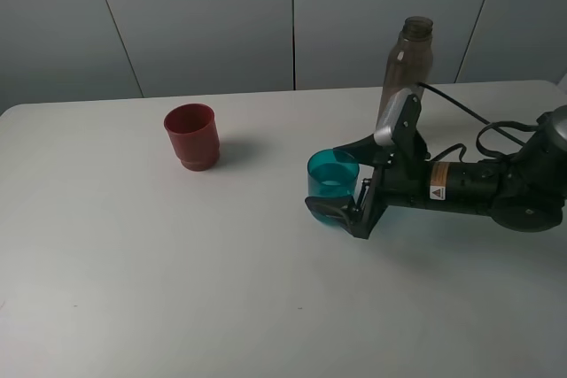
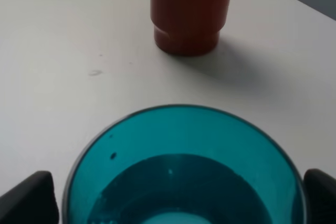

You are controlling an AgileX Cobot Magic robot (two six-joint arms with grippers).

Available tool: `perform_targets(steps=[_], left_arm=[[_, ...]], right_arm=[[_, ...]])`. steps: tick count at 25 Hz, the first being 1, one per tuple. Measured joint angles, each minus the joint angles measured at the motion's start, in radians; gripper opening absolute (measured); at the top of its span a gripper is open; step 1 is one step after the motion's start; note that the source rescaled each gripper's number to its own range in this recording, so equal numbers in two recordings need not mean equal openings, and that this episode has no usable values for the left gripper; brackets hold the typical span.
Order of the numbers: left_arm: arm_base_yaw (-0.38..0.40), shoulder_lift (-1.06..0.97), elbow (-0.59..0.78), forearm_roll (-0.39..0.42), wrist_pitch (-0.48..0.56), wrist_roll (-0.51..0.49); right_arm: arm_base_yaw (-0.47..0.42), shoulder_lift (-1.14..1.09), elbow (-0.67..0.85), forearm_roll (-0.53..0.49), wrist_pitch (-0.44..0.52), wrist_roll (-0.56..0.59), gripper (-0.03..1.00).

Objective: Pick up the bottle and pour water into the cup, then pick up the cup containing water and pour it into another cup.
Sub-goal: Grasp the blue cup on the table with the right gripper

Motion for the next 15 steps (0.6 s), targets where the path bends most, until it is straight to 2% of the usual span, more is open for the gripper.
perform_targets(steps=[4,15], left_arm=[[0.000,0.000,0.000,0.000,0.000,0.000],[0.000,0.000,0.000,0.000,0.000,0.000]], right_arm=[[0.004,0.000,-0.017,0.002,0.025,0.065,1.00],[0.020,0.000,-0.017,0.007,0.058,0.080,1.00]])
